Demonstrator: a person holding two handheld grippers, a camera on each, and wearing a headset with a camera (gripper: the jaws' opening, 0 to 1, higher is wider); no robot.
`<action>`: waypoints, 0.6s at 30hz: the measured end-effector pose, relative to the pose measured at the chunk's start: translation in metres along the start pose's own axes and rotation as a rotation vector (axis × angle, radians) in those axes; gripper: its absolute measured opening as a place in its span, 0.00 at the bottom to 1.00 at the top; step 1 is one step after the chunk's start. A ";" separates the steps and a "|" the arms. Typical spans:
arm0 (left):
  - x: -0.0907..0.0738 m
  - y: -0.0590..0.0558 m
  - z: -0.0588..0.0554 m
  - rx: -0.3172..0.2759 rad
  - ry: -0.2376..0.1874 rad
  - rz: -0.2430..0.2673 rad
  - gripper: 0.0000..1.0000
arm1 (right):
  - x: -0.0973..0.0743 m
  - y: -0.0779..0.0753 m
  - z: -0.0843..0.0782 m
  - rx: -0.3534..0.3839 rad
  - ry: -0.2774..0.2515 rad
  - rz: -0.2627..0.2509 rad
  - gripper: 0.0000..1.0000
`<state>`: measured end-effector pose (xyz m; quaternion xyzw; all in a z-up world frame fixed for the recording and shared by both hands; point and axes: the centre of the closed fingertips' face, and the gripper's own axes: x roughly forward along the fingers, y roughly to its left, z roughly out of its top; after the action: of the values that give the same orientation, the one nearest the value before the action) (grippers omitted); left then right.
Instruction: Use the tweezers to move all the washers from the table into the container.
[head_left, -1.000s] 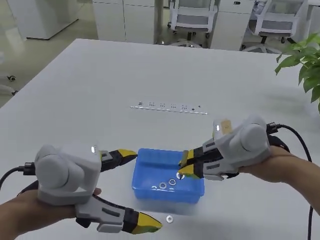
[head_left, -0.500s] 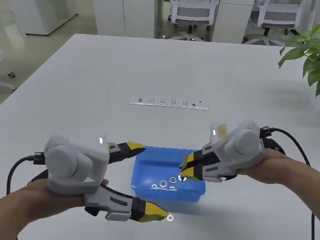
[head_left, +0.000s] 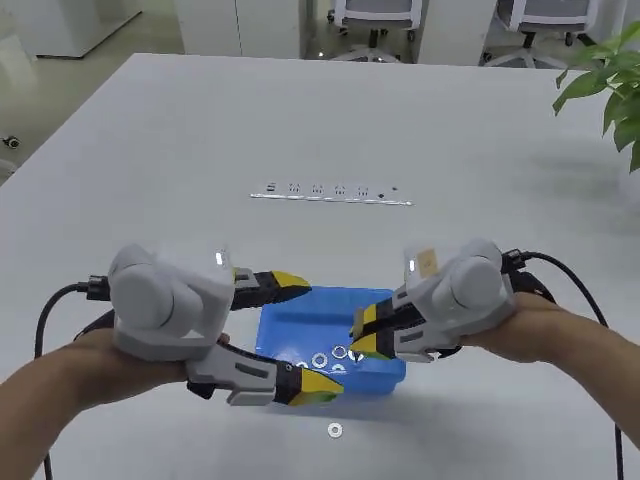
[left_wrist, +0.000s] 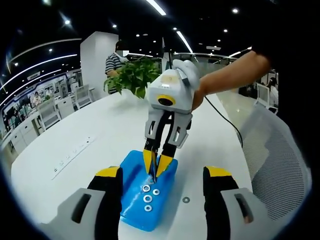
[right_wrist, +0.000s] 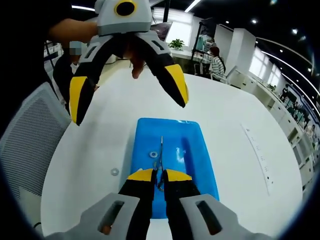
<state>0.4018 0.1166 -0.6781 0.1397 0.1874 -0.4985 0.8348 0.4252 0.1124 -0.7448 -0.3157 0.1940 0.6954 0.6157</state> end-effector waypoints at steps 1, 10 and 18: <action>0.001 0.000 0.000 0.003 0.002 -0.003 0.68 | 0.000 0.000 0.000 0.002 -0.001 0.001 0.08; 0.016 0.002 0.001 0.019 0.016 -0.030 0.46 | 0.005 0.002 -0.004 0.001 0.002 0.011 0.08; 0.023 0.007 0.003 0.038 0.021 -0.046 0.25 | 0.008 0.003 -0.004 -0.002 0.000 0.019 0.08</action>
<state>0.4181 0.1004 -0.6857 0.1562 0.1897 -0.5193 0.8185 0.4225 0.1147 -0.7538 -0.3144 0.1961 0.7016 0.6086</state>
